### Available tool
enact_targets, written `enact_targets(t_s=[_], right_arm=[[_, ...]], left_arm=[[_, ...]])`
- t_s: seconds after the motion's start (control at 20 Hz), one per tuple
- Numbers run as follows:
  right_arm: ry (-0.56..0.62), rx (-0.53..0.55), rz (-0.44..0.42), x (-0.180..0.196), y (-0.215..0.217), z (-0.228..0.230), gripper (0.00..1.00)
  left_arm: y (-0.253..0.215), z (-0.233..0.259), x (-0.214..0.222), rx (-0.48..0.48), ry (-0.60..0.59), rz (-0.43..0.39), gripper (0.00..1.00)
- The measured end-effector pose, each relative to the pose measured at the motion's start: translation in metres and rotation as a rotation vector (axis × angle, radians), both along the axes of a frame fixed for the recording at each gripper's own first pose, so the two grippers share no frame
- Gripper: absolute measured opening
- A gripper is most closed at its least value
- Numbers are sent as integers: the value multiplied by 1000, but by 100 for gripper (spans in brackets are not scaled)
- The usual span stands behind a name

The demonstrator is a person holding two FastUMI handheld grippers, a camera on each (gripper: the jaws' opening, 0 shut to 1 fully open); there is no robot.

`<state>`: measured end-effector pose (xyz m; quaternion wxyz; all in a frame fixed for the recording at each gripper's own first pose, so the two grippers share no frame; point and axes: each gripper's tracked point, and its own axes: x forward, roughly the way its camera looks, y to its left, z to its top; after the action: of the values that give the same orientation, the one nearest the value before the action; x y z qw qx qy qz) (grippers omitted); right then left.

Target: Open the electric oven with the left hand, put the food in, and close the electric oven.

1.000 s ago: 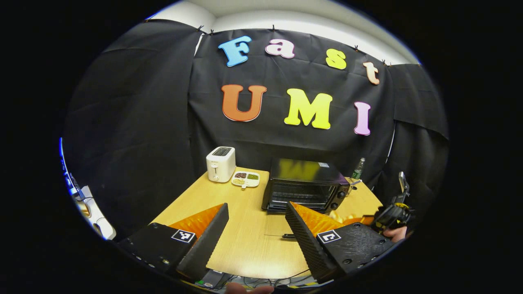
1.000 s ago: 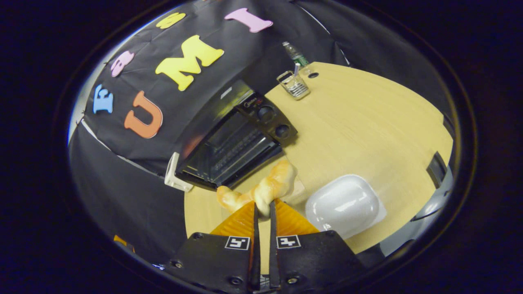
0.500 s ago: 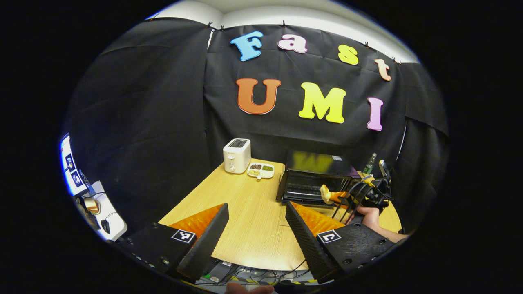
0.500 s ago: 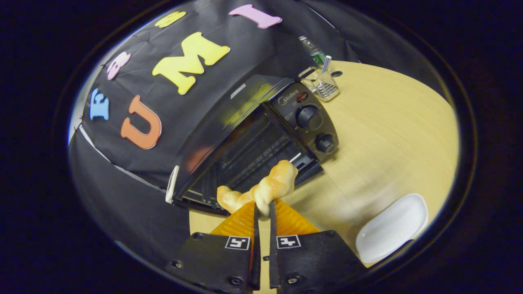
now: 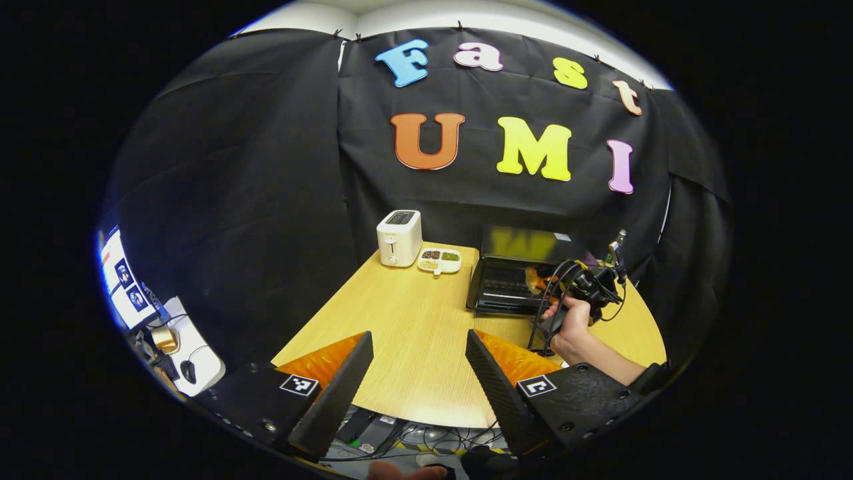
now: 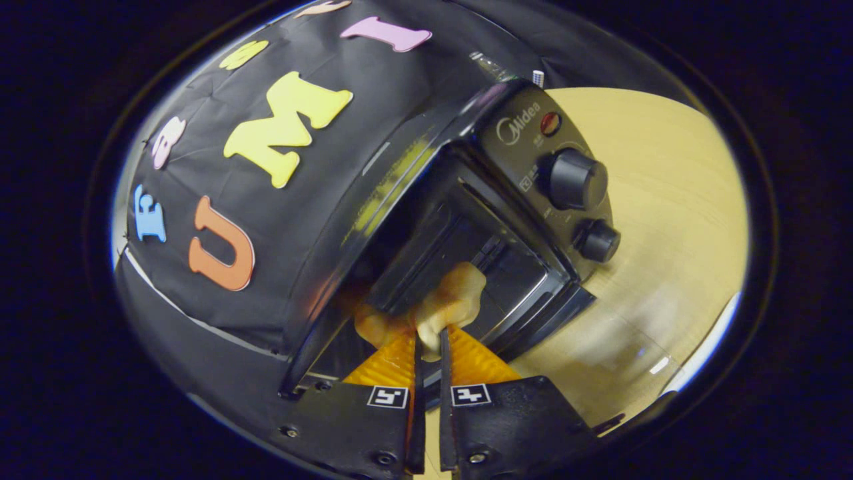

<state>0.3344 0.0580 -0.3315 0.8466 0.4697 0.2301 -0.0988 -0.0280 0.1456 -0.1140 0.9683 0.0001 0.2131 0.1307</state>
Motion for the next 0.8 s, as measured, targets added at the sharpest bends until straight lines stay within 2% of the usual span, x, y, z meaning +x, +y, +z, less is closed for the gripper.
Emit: enact_targets(t_s=[0.05, 0.3, 0.4, 0.7, 0.8], right_arm=[[-6, -1, -11, 2, 2, -2, 8], [-46, 22, -13, 9, 14, -4, 19], [-71, 0, -9, 7, 15, 3, 19], [-69, -129, 30, -17, 14, 14, 82], [-72, -125, 10, -38, 8, 23, 96]], left_arm=[[2, 0, -2, -1, 7, 2, 93], [13, 1, -3, 11, 11, 19, 93], [16, 2, -3, 12, 8, 22, 93], [12, 7, -1, -4, -18, -5, 93], [9, 10, 3, 3, -33, -29, 93]])
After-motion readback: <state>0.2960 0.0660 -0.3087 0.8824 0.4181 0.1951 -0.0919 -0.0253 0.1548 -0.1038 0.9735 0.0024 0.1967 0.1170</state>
